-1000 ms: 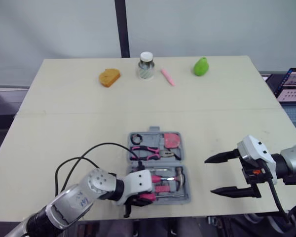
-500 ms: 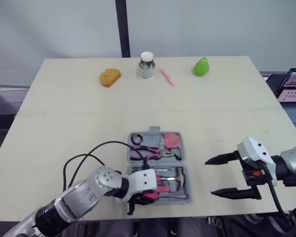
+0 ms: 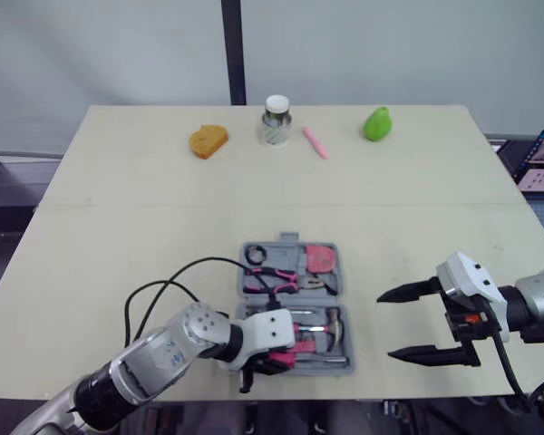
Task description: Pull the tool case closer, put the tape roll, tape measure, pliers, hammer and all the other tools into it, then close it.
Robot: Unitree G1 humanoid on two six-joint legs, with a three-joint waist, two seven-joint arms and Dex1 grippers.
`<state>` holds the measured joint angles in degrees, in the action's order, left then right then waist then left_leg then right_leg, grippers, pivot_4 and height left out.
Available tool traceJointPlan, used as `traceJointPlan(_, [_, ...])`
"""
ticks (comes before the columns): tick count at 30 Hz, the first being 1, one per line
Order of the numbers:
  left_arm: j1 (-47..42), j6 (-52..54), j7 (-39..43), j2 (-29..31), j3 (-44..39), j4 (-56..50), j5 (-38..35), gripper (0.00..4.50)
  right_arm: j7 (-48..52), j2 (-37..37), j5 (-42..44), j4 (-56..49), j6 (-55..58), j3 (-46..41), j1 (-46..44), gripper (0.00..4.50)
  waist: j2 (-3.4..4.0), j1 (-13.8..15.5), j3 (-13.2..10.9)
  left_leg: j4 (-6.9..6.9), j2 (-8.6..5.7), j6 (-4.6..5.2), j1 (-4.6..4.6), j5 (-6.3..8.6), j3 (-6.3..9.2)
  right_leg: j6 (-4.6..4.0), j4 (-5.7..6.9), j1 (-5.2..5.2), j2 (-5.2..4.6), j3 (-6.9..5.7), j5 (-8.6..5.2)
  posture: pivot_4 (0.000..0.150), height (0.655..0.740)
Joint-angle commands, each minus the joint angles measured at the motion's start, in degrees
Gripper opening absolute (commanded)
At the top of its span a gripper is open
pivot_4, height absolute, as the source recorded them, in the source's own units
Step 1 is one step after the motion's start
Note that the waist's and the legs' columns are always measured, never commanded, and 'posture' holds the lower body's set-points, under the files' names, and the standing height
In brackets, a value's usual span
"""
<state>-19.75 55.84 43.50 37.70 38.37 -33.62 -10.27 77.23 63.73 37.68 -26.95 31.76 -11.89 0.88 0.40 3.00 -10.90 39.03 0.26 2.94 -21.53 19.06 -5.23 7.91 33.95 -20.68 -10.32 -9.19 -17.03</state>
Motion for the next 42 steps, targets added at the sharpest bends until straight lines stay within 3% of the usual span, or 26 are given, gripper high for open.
traceJointPlan(1, [-0.8,-0.4,0.2,-0.2,0.7,-1.4,0.5,0.64,-0.8,-0.2,0.7,-1.4,-0.6,-2.9,0.3,4.5,0.0,0.0,0.0,0.0,0.0,0.0,0.0,0.0,0.0,0.0,0.0,0.0,0.0,0.0,0.0,0.15,0.74])
traceJointPlan(32, [-2.6,-2.4,0.9,-2.0,1.6,0.8,2.0,0.64,-1.9,-0.2,1.1,-2.3,-0.4,-3.6,1.8,4.5,-0.01,0.1,0.0,0.01,0.0,0.0,0.0,0.0,0.01,0.0,-0.01,0.02,-0.01,0.0,0.0,0.15,0.74])
traceJointPlan(33, [-2.5,-2.3,1.0,-1.9,1.5,0.7,1.9,1.69,-1.9,-0.2,1.1,-2.3,-0.4,-3.5,1.8,4.5,-0.01,0.1,0.0,0.01,0.0,0.0,0.0,0.0,0.0,0.0,-0.01,0.02,-0.01,0.0,0.0,0.15,0.74])
traceJointPlan(39, [-2.2,-2.3,1.3,-1.6,1.1,0.5,1.8,4.45,-2.1,-0.3,1.1,-2.3,-0.4,-3.3,1.5,4.5,-0.01,0.1,0.0,0.01,0.01,0.0,0.0,0.0,0.01,0.0,-0.01,0.02,-0.01,0.01,0.0,0.15,0.74])
traceJointPlan(42, [-2.3,-1.3,1.6,-1.9,-0.8,-0.2,0.3,4.45,-2.1,-0.3,1.2,-2.3,-0.3,-3.4,1.6,4.5,-0.01,0.1,0.0,0.01,0.01,0.0,0.0,0.0,0.01,0.0,0.0,0.02,-0.01,0.01,0.0,0.15,0.74])
